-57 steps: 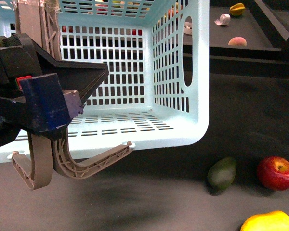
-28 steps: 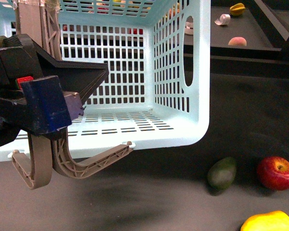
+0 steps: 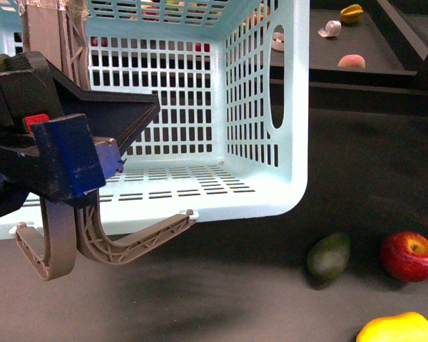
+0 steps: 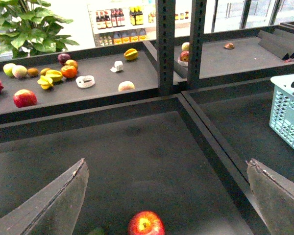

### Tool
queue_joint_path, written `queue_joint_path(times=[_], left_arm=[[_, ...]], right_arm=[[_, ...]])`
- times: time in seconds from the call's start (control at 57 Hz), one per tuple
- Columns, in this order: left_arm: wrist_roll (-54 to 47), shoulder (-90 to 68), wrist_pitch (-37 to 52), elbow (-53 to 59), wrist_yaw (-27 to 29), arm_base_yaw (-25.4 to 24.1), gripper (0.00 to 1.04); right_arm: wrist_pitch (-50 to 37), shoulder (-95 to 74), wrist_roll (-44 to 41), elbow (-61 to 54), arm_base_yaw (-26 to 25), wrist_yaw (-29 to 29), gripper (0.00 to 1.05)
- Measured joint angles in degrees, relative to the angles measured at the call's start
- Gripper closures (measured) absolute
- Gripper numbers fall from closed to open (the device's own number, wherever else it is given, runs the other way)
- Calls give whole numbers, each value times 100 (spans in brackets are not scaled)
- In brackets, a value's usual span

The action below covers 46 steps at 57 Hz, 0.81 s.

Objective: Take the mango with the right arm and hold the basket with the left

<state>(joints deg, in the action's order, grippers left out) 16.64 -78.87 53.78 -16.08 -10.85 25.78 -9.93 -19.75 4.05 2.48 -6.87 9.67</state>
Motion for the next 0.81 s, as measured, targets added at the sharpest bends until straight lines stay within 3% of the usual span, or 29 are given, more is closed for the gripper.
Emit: queue_joint_path(times=[0.175,0.351,0.456,0.807], left_arm=[[-2,0,0,0,-4,0,97],[-2,0,0,0,0,0,97],[-2,0,0,0,7,0,97],[-2,0,0,0,2,0,97]], right_arm=[[-1088,-1825,-522,236,-953,-1128,8],[-1860,-3567,-1499,369,-1307,-1740,8],[-2269,-5084,-2632,487,-1416,-2133,8],[-2787,-8122,-5447,879,-1399,-2173,8]])
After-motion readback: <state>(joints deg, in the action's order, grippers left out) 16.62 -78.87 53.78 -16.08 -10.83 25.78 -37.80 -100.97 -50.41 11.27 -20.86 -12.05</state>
